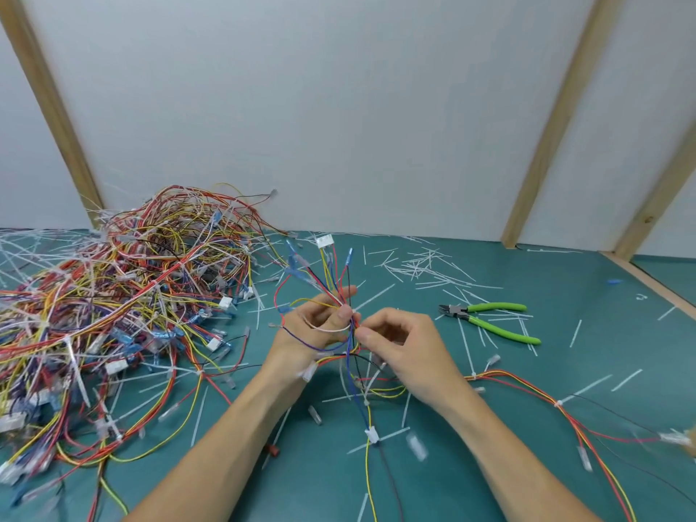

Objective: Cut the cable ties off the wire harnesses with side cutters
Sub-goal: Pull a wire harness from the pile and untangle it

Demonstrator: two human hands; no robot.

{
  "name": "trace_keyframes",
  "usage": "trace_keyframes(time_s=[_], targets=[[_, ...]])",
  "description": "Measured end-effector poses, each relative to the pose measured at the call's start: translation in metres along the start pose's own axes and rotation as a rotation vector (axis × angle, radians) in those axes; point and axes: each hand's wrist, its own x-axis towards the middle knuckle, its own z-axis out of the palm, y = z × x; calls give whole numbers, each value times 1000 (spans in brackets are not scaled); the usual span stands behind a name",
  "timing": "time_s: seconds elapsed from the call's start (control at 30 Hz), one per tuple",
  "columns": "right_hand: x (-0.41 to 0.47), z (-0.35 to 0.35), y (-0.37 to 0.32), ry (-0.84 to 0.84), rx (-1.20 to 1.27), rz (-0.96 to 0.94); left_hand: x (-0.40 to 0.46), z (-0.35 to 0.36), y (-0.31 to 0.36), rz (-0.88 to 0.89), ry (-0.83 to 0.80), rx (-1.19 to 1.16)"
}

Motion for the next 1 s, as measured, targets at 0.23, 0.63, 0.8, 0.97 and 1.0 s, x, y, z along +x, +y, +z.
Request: trace_keyframes(time_s=[0.23, 0.63, 0.8, 0.97, 1.0], targets=[[-4, 3, -2, 398, -423, -289, -1, -2, 2, 0, 275, 45], [-3, -5, -2, 574, -428, -228, -6, 0, -5, 158, 410, 335], [-5, 0, -5, 600, -465, -263, -13, 9, -6, 258, 473, 303], [-4, -1, -5, 615, -449, -251, -23, 17, 5, 415, 469, 353], [-4, -2, -4, 620, -440, -243, -26, 20, 8, 442, 480, 352]])
